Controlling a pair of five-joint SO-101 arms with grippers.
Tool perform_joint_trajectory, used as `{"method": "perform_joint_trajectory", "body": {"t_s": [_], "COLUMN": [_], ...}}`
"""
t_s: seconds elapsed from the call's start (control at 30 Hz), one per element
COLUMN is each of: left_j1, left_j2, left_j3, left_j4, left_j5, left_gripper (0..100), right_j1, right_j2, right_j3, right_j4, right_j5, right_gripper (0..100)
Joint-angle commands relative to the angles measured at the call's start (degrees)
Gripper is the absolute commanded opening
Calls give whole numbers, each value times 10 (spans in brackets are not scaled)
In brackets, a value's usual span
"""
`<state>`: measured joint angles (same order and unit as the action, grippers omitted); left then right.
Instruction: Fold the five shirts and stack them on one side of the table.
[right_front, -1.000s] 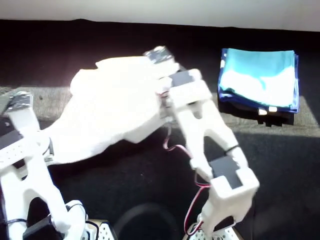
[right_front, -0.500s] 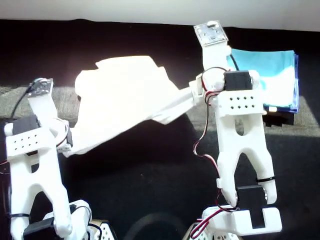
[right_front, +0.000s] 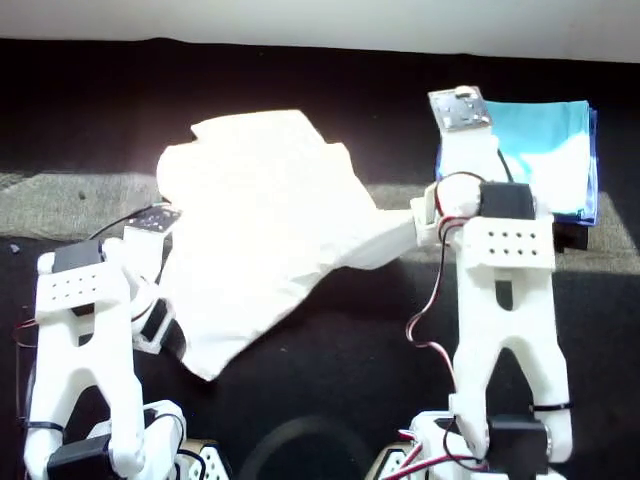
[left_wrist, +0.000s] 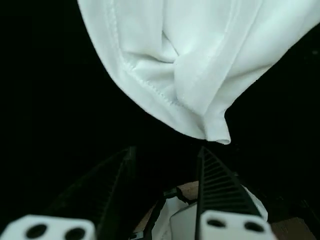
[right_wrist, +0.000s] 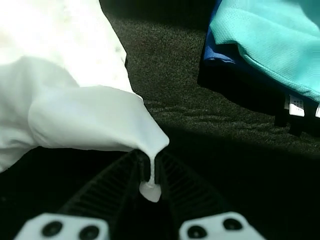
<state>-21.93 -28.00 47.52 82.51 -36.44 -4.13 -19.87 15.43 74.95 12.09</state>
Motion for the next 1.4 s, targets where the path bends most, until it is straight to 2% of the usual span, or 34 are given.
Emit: {"method": "perform_joint_trajectory", "body": {"t_s": [0.0, 0.13, 0.4, 0.5, 0.57, 0.73, 0.87, 1.03, 1.13, 1.37], "left_j1": [10, 42, 206, 262, 276, 247, 146, 37, 18, 19], "left_j2": [-7, -4, -4, -2, -2, 43, 101, 144, 172, 188], "left_j3": [-70, -146, -135, -120, -85, 6, -20, -65, -66, -71], "left_j4": [54, 81, 82, 71, 25, -76, -91, -92, -93, -70], "left_j5": [-58, -58, -47, -11, -6, -8, -17, -75, -93, -92], "left_gripper": [216, 216, 216, 216, 216, 197, 173, 173, 172, 171], "right_j1": [9, 9, 8, 8, 8, 8, 8, 7, 7, 7], "right_j2": [-75, -102, -109, -109, -109, -109, -109, -109, -109, -105], "right_j3": [47, 110, 145, 142, 141, 141, 141, 141, 140, 140], "right_j4": [-29, -70, -95, -95, -95, -95, -94, -94, -95, -95], "right_j5": [4, 4, 3, 3, 2, 2, 4, 3, 2, 2], "right_gripper": [6, 6, 6, 6, 6, 6, 6, 6, 6, 6]}}
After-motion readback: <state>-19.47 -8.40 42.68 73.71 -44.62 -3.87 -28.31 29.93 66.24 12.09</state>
